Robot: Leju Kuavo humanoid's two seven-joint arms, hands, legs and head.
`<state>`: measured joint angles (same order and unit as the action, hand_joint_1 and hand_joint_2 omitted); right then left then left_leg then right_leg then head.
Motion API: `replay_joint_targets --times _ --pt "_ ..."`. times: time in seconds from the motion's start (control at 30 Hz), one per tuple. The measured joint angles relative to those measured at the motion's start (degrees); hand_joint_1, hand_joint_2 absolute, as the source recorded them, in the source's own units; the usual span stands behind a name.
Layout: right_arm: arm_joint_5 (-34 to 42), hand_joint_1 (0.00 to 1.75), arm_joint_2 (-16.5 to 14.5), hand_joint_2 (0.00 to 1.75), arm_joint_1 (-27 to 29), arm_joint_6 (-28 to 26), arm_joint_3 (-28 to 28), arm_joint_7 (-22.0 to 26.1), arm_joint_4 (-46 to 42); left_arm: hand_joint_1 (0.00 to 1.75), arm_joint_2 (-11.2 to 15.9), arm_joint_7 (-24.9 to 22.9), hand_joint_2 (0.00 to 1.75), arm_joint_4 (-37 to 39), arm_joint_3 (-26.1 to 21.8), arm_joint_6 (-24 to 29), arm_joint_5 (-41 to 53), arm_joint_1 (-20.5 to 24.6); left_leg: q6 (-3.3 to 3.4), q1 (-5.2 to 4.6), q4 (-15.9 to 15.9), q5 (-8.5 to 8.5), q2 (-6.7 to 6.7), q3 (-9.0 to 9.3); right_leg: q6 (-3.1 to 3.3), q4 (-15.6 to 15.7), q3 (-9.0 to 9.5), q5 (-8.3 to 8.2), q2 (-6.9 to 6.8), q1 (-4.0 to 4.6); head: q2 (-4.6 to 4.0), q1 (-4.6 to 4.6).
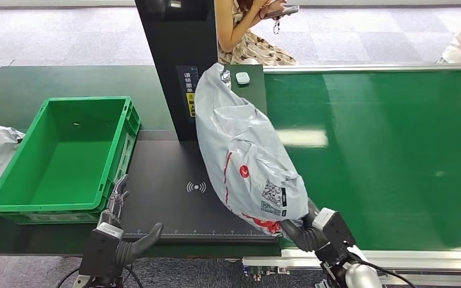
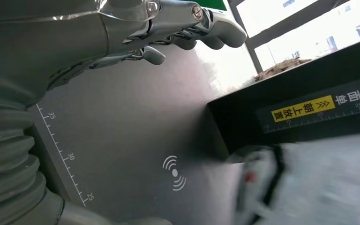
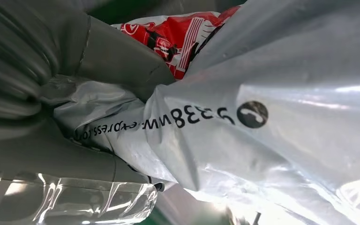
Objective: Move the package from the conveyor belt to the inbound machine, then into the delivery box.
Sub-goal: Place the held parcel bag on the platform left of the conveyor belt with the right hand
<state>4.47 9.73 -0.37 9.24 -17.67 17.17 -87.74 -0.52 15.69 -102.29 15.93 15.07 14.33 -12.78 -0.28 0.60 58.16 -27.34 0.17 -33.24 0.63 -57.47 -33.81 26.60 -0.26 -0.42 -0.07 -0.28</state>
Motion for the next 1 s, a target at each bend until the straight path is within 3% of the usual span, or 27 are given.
replay_joint_targets --times 0.2,0.33,0.47,0.5,1.0 --pt "7.59 1.72 2.34 1.75 -3.75 4.68 -5.87 -5.66 8.42 0.0 0.8 -0.16 1.75 0.02 1.19 -0.11 -0.54 0.72 0.0 -0.02 0.01 0.0 0.02 0.02 0.0 0.02 -0.01 -0.01 0.02 -0.02 0.0 0.01" --pt "8.08 1.61 3.72 1.75 -5.62 3.68 -8.56 -7.73 13.05 0.0 1.07 -0.69 1.75 0.02 1.88 -0.51 -0.72 1.38 0.0 -0.02 0.01 0.0 -0.05 0.07 0.0 0.02 0.04 -0.01 -0.05 -0.02 0.0 0.0" --pt "7.92 0.06 4.33 1.75 -6.53 0.53 -9.64 -8.17 14.92 0.0 1.28 -1.16 1.75 0.02 2.33 -0.45 -0.8 1.92 0.01 -0.01 0.0 -0.01 -0.01 0.25 0.0 0.04 0.21 0.02 -0.02 -0.01 0.0 -0.01" --pt "7.74 0.0 4.52 1.75 -6.63 -0.47 -9.75 -8.23 15.05 0.0 1.34 -1.19 1.75 0.02 2.38 -0.34 -0.8 1.97 0.01 -0.01 0.0 -0.02 -0.01 0.29 0.0 0.04 0.26 0.03 -0.03 -0.01 0.0 0.0" --pt "6.19 0.0 6.41 1.75 -5.22 -8.78 -9.6 -9.01 15.78 0.0 1.69 -1.53 1.75 0.16 2.62 -0.01 -1.08 2.17 0.02 -0.02 0.01 -0.02 0.04 0.35 0.01 0.04 0.28 -0.03 0.06 -0.03 0.0 -0.01"
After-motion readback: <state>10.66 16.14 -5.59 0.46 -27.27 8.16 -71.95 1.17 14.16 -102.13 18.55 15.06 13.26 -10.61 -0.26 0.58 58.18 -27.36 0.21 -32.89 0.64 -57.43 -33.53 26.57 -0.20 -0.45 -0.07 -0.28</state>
